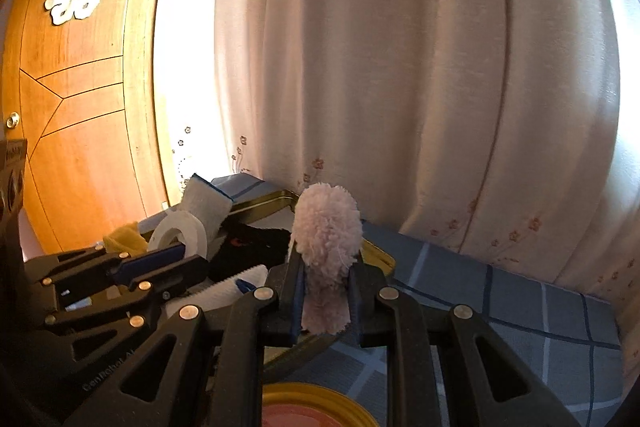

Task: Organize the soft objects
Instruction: 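Lower the tape ring and puff into the tray and open both tools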

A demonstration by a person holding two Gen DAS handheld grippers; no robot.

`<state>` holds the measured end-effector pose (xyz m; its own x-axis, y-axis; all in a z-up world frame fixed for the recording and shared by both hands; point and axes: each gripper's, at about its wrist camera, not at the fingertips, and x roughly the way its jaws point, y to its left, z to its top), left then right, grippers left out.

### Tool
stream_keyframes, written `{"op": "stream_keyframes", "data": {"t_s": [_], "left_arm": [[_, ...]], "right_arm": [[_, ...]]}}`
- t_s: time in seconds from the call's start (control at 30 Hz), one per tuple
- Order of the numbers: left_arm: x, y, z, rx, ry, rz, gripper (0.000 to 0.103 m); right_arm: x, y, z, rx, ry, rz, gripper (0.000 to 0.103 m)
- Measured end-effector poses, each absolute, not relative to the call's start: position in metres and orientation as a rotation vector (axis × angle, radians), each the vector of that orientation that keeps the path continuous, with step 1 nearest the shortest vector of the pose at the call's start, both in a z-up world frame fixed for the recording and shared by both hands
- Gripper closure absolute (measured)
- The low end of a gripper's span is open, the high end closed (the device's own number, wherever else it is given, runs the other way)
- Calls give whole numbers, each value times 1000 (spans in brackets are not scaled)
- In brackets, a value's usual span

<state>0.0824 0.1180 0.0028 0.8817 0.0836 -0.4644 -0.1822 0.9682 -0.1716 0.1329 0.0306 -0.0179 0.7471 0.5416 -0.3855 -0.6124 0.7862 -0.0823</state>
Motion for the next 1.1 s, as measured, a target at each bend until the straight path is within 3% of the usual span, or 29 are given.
{"op": "stream_keyframes", "data": {"t_s": [0.47, 0.53, 0.57, 0.63, 0.7, 0.73, 0.87, 1.03, 1.1], "left_arm": [[78, 138, -3, -222, 495, 176, 88], [78, 140, -5, -219, 503, 192, 85], [78, 142, -6, -215, 510, 201, 82], [76, 143, -7, -215, 510, 196, 77], [73, 144, -8, -218, 504, 196, 65], [71, 143, -7, -217, 499, 193, 62], [65, 139, -4, -202, 475, 205, 33], [54, 138, 1, -190, 453, 211, 22], [47, 140, 2, -190, 442, 224, 11]], "right_arm": [[141, 80, -26, -242, 471, 688, 81], [141, 84, -29, -242, 481, 707, 72], [142, 85, -31, -239, 487, 719, 71], [141, 85, -31, -236, 485, 718, 54], [140, 83, -30, -225, 475, 718, 48], [138, 82, -29, -220, 466, 713, 47], [137, 77, -28, -197, 452, 706, 45], [131, 66, -25, -150, 433, 693, 40], [126, 58, -21, -121, 419, 697, 39]]}}
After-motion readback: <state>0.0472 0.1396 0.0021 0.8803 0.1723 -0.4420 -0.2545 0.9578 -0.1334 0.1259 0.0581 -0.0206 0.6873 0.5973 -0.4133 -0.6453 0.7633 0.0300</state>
